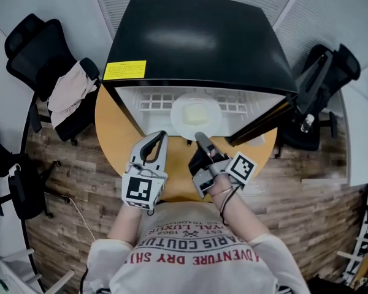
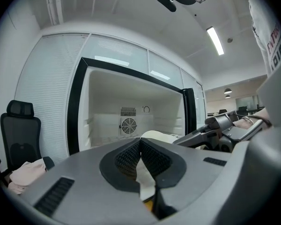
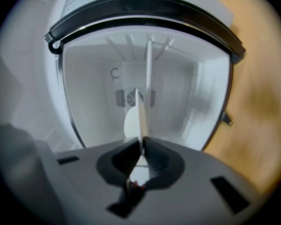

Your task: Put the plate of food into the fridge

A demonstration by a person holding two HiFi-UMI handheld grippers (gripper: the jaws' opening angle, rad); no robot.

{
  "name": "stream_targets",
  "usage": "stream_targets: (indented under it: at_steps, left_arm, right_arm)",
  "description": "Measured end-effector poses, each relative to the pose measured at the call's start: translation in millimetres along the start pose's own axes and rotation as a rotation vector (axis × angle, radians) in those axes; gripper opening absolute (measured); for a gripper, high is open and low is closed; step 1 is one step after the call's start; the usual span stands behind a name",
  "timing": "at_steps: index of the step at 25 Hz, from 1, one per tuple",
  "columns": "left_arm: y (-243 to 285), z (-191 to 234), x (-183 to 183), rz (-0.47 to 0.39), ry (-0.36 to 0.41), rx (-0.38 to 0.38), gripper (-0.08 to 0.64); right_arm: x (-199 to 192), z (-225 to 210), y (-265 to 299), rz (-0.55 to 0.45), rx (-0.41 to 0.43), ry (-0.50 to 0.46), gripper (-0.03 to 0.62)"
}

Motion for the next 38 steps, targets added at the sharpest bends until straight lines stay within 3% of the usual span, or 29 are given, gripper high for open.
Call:
stream_targets:
  at_steps: [11,21,26,38]
  left_arm:
    - [11.9,5.8,-6.8,0.022,0.029,-0.004,0.029]
    - [13.2,14.2,-11.8,0.034,0.009,0.021,0.029]
    - [14.0,12.3,-13.9,0.042,-0.001,0.021,0.029]
    - [15.1,17.0,-13.9,0.042,0.005,0.035,0.029]
  right_arm:
    - [15.2,-3.8,33.1,-0.055,-0.011,0.044,0.041]
    - [27.6,0.5,49.9,-0.102,0.010,-0.044,0.067]
    - [28.7,-8.3,55.9,-0.085,0.011,-0.021,0.141]
    - [31.8,-10.9,65.5,-0.067,0.006,-0.008,0.158]
Point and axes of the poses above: the fingertips, and each gripper's own axes: y forward along the fingers, z to its left, x out of its top, the point moved 2 cm from there along -y, backward along the fingers, and after that the axes turned 5 degrees about x, right-handed, at the moved point
